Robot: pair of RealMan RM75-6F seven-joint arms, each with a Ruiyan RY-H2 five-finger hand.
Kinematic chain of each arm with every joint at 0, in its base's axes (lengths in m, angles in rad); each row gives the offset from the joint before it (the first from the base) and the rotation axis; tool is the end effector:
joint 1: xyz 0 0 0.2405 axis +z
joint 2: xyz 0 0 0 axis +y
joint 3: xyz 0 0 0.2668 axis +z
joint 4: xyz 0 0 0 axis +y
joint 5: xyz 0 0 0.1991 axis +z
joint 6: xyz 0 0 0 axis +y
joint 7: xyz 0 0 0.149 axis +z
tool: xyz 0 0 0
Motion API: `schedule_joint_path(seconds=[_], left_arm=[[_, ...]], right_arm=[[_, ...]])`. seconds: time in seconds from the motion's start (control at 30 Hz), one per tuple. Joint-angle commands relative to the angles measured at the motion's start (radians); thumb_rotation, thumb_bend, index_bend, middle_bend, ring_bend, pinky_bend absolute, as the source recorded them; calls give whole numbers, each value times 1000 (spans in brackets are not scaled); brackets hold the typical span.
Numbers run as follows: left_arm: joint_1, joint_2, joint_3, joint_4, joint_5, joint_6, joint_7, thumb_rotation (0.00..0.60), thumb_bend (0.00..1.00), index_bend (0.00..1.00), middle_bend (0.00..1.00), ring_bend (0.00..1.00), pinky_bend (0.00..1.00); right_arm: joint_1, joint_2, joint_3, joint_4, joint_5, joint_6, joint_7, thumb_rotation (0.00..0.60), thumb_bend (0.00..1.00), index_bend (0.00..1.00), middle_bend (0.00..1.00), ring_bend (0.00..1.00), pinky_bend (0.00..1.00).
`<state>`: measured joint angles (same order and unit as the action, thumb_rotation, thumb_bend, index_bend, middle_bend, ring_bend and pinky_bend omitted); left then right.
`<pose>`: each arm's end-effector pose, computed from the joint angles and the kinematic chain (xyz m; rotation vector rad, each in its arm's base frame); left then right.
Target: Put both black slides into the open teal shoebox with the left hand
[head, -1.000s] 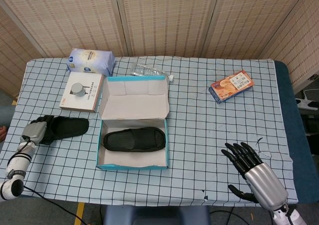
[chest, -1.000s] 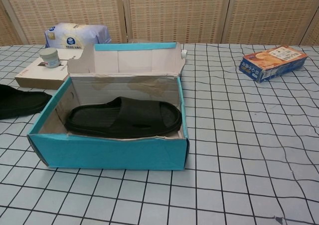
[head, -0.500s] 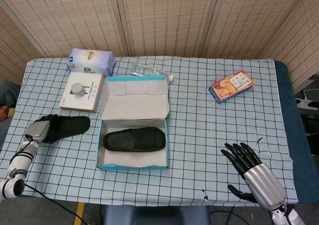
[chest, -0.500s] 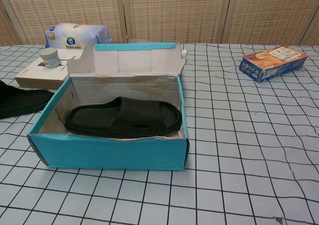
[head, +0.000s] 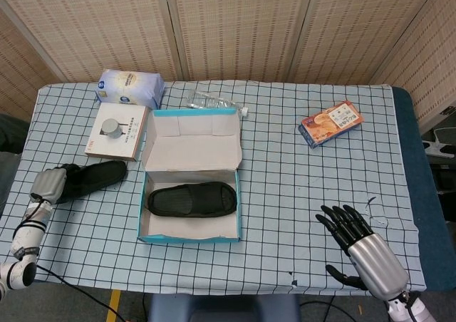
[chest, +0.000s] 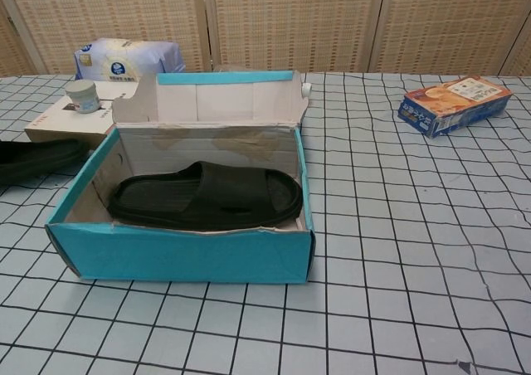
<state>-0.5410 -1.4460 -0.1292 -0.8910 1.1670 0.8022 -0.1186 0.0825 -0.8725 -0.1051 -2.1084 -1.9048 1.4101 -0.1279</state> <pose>-0.3732 0.3696 0.1085 -1.4562 -1.0555 -0.5701 -0.1906 -0.1369 0.1738 1.7795 -0.9543 1.0994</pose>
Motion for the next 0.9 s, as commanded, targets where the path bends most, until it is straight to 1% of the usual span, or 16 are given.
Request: schedule_joint_path(seconds=[0.03,0.17,0.33,0.43,0.53,0.63,0.7,0.77,0.83,0.9], left_arm=[[17,-3,2,11,28,40,-15,600,483,642,660,583,673],[34,-18,3,50,60,95,-47,600,507,674,686,609,698],[44,-27,-3,85,99,155,-115,600,549,725,736,656,741],[52,-29,-10,108,123,217,-134,600,556,734,744,664,749],[57,-24,-23,108,141,276,-162,600,557,734,743,663,750],[60,-12,-40,94,167,358,-189,600,558,734,743,663,749],[62,5,-52,64,187,420,-199,600,558,734,743,663,749],[65,33,-60,8,204,465,-200,600,558,734,742,663,749],[71,65,-59,-64,230,510,-185,600,558,734,742,663,748],[82,108,-47,-174,269,559,-145,600,557,733,742,663,748]], right_arm=[[2,-2,0,0,1,-4,-2,588,157,0,0,0,0],[3,-6,-2,1,1,-10,-7,589,157,0,0,0,0],[6,-12,-2,4,6,-18,-6,590,157,0,0,0,0],[9,-17,-2,7,14,-25,-6,590,157,0,0,0,0],[12,-20,-2,9,21,-33,-9,589,157,0,0,0,0],[14,-23,-3,10,29,-42,-11,588,157,0,0,0,0],[15,-27,-3,10,34,-46,-12,589,157,0,0,0,0],[16,-31,-3,12,40,-49,-13,589,158,0,0,0,0],[18,-36,-2,15,44,-52,-12,589,158,0,0,0,0],[20,-41,0,20,49,-54,-7,588,157,0,0,0,0]])
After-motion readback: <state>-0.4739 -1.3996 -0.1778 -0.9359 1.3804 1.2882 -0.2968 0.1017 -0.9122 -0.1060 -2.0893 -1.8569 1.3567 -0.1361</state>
